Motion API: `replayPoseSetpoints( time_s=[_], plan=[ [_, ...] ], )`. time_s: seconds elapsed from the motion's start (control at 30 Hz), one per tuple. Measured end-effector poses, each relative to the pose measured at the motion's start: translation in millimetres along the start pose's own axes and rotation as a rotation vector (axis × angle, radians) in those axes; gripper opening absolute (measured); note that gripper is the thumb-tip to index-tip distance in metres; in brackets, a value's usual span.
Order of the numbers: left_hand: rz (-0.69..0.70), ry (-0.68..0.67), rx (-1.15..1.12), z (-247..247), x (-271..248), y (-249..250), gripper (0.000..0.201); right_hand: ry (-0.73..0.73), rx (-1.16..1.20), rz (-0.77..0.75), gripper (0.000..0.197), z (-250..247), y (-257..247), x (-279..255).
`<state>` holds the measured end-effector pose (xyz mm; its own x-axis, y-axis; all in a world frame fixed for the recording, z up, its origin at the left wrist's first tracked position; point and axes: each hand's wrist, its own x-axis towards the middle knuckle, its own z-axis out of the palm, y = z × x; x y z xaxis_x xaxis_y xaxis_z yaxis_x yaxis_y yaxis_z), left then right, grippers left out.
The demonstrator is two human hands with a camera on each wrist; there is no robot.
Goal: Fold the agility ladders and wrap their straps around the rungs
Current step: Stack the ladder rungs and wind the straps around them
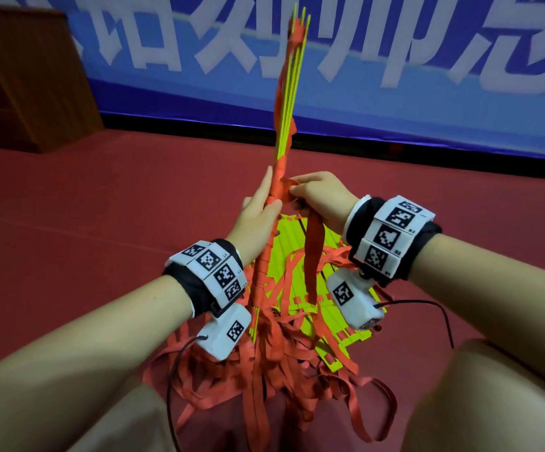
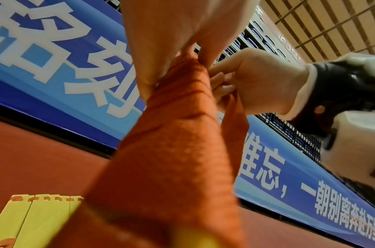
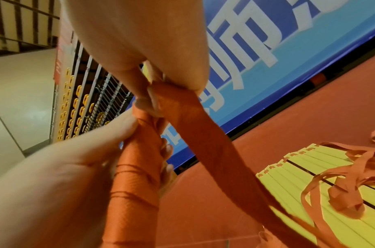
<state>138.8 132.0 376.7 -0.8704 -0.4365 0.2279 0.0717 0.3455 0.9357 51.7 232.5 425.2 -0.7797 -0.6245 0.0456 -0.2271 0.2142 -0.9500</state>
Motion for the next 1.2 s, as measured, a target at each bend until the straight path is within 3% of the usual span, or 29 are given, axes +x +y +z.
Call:
replayPoseSetpoints(
  time_s=[0.2,0.3,0.43,0.5,0.6,0.67,0.73,0.87,1.07,1.2],
  plan=[
    [0.025,0.046,0.121,-1.1,0.5,-4.1,0.074,-0.008,0.086,-0.020,0.019,-4.9,5.6,-0.8],
    [-0.019,0.032,0.000,-3.7,1.7,-4.2,0.081,-0.008,0.100,-0.038,0.009,-8.1,8.7,-1.7],
    [-0.072,-0.045,-0.146,-10.3,-0.5,-2.9,0.083,0.047,0.257,-0.051,0.013,-14.1,9.1,0.2],
    [-0.172,-0.150,-0.212,-12.2,-2.2,-2.5,0.066,0.048,0.330,-0.046,0.018,-16.4,9.5,2.3],
    [-0.201,-0.227,-0.256,-12.6,-5.0,-2.6,0.020,0.000,0.324,-0.036,0.021,-18.2,9.6,3.0],
    [-0.155,-0.195,-0.253,-12.0,-5.3,-3.9,0.018,-0.037,0.262,-0.030,0.018,-20.6,9.2,1.9],
    [-0.095,-0.143,-0.217,-10.5,-5.0,-6.2,0.030,-0.045,0.199,-0.024,0.014,-23.0,8.6,2.2],
    [-0.015,-0.042,-0.195,-4.7,-5.8,-7.0,0.035,0.034,0.109,-0.071,0.008,-21.9,4.7,5.8],
    [-0.010,0.073,-0.172,4.7,-3.3,-7.9,0.034,0.224,-0.002,-0.112,0.014,-8.8,5.6,7.7],
    [0.004,0.134,-0.136,3.5,0.5,-11.3,0.038,0.193,-0.056,-0.065,0.015,-0.6,4.5,10.1]
  ],
)
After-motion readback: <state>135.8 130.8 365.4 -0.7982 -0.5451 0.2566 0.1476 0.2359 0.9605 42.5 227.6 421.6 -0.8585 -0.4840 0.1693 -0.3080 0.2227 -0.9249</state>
